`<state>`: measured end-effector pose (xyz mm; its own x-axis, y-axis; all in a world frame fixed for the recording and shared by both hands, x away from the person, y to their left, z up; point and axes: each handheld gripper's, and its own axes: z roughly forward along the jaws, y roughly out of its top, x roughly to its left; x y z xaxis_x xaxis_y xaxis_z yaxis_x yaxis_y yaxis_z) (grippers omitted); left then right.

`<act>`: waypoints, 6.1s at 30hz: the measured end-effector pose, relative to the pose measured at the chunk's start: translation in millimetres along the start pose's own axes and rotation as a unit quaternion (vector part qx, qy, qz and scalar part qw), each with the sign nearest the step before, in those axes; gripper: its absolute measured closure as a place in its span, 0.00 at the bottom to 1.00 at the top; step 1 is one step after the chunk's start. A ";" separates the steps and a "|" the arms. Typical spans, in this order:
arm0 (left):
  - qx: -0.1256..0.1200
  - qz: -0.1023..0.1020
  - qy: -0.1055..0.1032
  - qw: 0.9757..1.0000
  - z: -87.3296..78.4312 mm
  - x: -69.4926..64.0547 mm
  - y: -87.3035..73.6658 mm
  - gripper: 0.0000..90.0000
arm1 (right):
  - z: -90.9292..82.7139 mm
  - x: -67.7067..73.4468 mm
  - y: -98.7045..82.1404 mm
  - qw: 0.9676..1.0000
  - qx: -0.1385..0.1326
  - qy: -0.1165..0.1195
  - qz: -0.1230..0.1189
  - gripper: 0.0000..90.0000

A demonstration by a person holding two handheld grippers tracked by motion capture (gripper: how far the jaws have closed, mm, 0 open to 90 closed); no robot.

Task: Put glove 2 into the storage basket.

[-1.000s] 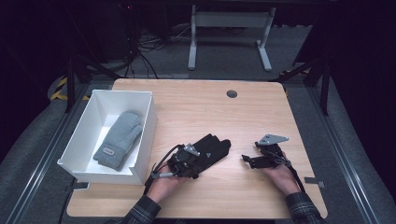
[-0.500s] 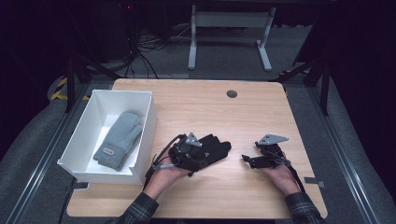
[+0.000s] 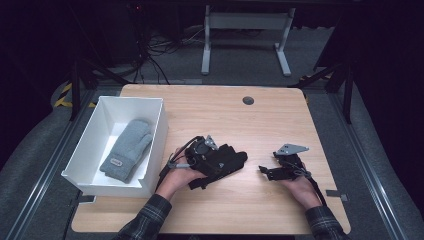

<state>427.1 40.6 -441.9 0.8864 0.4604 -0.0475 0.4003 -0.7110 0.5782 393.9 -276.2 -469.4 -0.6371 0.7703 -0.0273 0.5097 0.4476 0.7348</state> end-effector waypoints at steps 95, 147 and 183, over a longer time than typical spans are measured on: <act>-0.043 -0.204 0.148 0.967 -255.8 71.9 -50.8 0.74 | 0.9 1.6 0.8 1.000 0.001 -0.004 0.002 0.18; -0.065 -0.263 0.158 0.950 -204.6 109.1 -92.0 0.23 | 1.1 1.7 0.9 1.000 0.001 -0.006 0.003 0.18; -0.110 -0.131 0.057 0.984 -141.6 23.7 12.3 0.19 | 1.1 2.1 0.9 1.000 0.001 -0.004 0.002 0.18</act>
<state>420.1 118.1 -320.7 0.7230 0.6778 -0.1337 0.5397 -0.4333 0.7218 393.7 -273.7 -469.6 -0.6309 0.7753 -0.0297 0.5128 0.4454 0.7339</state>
